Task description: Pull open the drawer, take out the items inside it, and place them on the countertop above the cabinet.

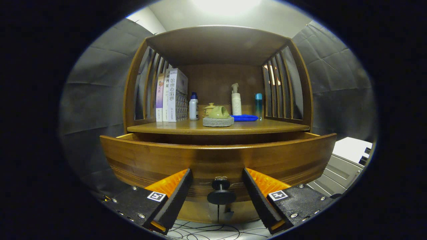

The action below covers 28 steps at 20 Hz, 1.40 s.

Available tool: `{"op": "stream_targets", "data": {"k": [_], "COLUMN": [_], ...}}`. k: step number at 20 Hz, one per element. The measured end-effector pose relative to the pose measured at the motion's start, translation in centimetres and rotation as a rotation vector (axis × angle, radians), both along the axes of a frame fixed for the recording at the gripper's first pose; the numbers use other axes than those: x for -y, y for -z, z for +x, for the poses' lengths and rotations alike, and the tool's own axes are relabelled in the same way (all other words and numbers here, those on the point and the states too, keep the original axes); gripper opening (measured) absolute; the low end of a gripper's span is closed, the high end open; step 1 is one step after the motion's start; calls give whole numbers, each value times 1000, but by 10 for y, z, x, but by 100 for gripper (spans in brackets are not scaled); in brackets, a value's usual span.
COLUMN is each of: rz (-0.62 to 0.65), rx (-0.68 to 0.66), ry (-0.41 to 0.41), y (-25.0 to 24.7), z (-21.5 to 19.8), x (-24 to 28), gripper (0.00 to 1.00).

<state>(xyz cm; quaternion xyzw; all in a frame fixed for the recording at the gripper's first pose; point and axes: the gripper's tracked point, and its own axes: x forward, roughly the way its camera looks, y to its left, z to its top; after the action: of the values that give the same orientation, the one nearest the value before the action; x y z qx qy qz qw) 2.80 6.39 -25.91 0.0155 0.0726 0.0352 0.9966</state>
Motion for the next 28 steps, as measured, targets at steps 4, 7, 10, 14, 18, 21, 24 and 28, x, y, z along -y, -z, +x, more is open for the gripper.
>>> {"op": "stream_targets", "data": {"k": [4,7,10,14,18,21,24,28], "rz": [-73,-125,-119,-124,-118,-122,-168,-207], "rx": [-15,-27,-41,-43,-51,-28,37,92], "ry": [-7,-13,-16,-14,-21,-49,-57,-112], "y": [6,9,12,16,13,-7,-43,-103], "z": [26,44,53,78,77,68,54,42], "x": [-2,-3,-3,-4,-5,2,15,14], "gripper": [96,96,96,96,94,95,95,95]}}
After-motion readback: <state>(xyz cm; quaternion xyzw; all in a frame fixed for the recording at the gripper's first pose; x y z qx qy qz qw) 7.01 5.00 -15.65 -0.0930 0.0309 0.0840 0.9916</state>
